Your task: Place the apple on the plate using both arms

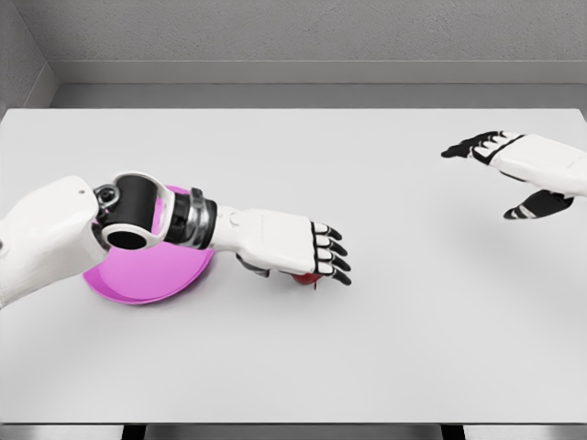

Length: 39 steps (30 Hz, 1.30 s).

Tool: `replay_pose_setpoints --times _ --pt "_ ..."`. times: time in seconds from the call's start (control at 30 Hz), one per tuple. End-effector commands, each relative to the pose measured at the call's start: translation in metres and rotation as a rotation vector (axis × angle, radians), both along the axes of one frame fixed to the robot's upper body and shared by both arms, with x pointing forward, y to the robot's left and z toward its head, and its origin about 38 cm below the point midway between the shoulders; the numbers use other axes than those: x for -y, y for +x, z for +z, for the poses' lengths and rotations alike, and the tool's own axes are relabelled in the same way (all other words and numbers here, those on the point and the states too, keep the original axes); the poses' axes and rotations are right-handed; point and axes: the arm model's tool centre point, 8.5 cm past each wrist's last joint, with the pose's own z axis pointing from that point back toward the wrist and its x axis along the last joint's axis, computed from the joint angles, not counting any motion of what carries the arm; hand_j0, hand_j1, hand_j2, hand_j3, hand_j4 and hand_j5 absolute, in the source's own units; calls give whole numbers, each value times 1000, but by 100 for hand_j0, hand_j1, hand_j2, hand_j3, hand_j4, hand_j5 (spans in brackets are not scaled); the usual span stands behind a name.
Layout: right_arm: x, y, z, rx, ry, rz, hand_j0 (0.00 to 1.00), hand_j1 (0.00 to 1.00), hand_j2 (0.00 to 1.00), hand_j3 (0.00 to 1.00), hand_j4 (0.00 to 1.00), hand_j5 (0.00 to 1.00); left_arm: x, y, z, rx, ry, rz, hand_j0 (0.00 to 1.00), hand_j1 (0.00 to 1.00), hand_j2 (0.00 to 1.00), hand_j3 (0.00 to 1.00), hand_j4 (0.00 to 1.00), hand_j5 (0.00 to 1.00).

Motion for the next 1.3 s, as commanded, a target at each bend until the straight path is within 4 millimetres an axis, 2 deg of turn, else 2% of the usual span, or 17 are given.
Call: replay_pose_setpoints --times 0.0,0.1,0.2,0.7,1.0,1.1,1.27 --pt "3 1 3 7 12 -12 100 100 100 100 100 100 4 3 -2 -4 13 4 100 100 100 100 100 100" --pt "3 2 3 8 12 -12 100 100 100 100 100 100 8 9 -4 -8 12 13 100 100 100 100 100 100" --pt "16 7 -4 -17 13 -53 100 100 100 100 100 100 13 12 -8 -15 47 15 100 100 100 100 100 100" --pt "7 8 -3 0 29 -37 100 100 100 100 100 100 23 27 -20 20 102 39 100 100 100 100 100 100" --pt "8 8 -1 3 26 -37 100 100 100 100 100 100 35 23 -24 26 107 16 100 100 100 100 100 100" --pt "8 7 -2 1 24 -37 100 100 100 100 100 100 35 22 -28 21 123 11 88 88 88 88 88 88" --pt "6 7 -1 4 26 -33 100 100 100 100 100 100 34 21 -30 18 146 9 60 60 60 60 60 60"
